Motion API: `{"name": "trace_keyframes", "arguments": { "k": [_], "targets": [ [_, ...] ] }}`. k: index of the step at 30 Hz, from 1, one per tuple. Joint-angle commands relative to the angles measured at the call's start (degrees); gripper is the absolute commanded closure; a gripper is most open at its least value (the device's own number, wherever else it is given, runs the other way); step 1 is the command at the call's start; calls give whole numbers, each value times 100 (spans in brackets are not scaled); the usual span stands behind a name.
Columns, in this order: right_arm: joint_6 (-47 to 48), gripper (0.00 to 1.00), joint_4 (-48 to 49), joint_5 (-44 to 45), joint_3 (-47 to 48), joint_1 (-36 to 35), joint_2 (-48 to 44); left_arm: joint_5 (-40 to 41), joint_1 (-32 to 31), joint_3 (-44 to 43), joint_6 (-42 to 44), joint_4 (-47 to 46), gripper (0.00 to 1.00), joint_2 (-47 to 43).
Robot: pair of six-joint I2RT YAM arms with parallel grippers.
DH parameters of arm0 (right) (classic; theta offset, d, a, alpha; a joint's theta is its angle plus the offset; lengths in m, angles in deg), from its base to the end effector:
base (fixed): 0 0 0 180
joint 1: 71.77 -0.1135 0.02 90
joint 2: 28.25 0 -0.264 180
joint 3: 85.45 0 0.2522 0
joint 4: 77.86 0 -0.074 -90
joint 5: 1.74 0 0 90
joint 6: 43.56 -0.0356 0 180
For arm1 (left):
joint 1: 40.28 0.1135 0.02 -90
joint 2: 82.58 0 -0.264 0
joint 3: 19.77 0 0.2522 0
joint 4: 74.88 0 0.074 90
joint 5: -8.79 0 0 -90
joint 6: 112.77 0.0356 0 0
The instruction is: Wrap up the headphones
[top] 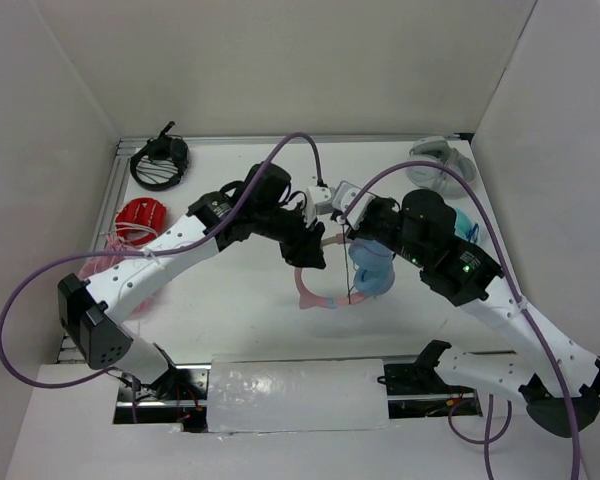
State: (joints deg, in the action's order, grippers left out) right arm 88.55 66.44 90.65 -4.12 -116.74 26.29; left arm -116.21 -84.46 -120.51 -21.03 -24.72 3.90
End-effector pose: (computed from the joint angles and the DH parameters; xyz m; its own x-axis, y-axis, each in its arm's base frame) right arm 0.1427 0.1405 0.4252 0.3727 -0.5747 -0.7286 -0.5757 0.4726 -0.6673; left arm 0.2237 -0.2459 0.3786 -0.3929 0.4165 -0.8199 0.9164 0.2511 -0.3116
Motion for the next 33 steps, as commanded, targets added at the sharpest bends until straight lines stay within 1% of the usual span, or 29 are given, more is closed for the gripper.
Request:
{"name": "trace_keyframes", "arguments": {
  "k": [1, 4, 5, 7, 10, 14, 16, 17, 18, 20, 23, 26, 28, 30, 31, 33],
  "targets": [
    [43, 97, 655, -529, 178, 260, -119, -375, -221, 102, 336, -195, 100, -236],
    [-1, 92, 655, -915, 142, 515, -163, -638, -345, 164, 450, -239, 100, -368],
    [-1, 90, 603, -1221, 142, 655, -172, -683, -380, 164, 485, -248, 100, -421],
    [-1, 86, 550, -1486, 177, 761, -155, -779, -450, 155, 503, -222, 100, -447],
    [34, 85, 165, -2030, 326, 902, -50, -701, -608, 85, 520, -134, 100, -395],
    [105, 85, -136, -2515, 380, 981, 144, -473, -855, 15, 564, -72, 100, -246],
    [52, 92, -258, -2655, 380, 999, 302, -280, -960, -99, 573, -37, 100, -175],
    [8, 97, -302, -2674, 423, 1008, 416, -227, -1013, -126, 573, -37, 100, -166],
    [-35, 100, -381, -2717, 441, 1025, 451, -191, -1031, -187, 556, -37, 100, -158],
    [-106, 100, -417, -2910, 459, 1025, 478, -78, -1031, -249, 495, -54, 100, -166],
    [-368, 100, 81, -2824, 205, 1051, 408, -111, -1040, -372, 415, -89, 100, -245],
    [-510, 100, 137, -2989, 133, 1096, 495, -95, -1057, -442, 354, -186, 100, -333],
    [-607, 100, 6, -3358, 300, 1096, 662, 54, -1075, -513, 310, -195, 100, -351],
    [-747, 100, -188, -3726, 458, 1070, 768, 449, -1075, -592, 240, -204, 100, -351],
    [-757, 100, -215, -4190, 537, 1069, 794, 511, -1075, -609, 231, -212, 100, -351],
    [-922, 100, -5, -4501, 503, 1061, 769, 503, -1075, -697, 213, -195, 100, -316]
  ]
}}
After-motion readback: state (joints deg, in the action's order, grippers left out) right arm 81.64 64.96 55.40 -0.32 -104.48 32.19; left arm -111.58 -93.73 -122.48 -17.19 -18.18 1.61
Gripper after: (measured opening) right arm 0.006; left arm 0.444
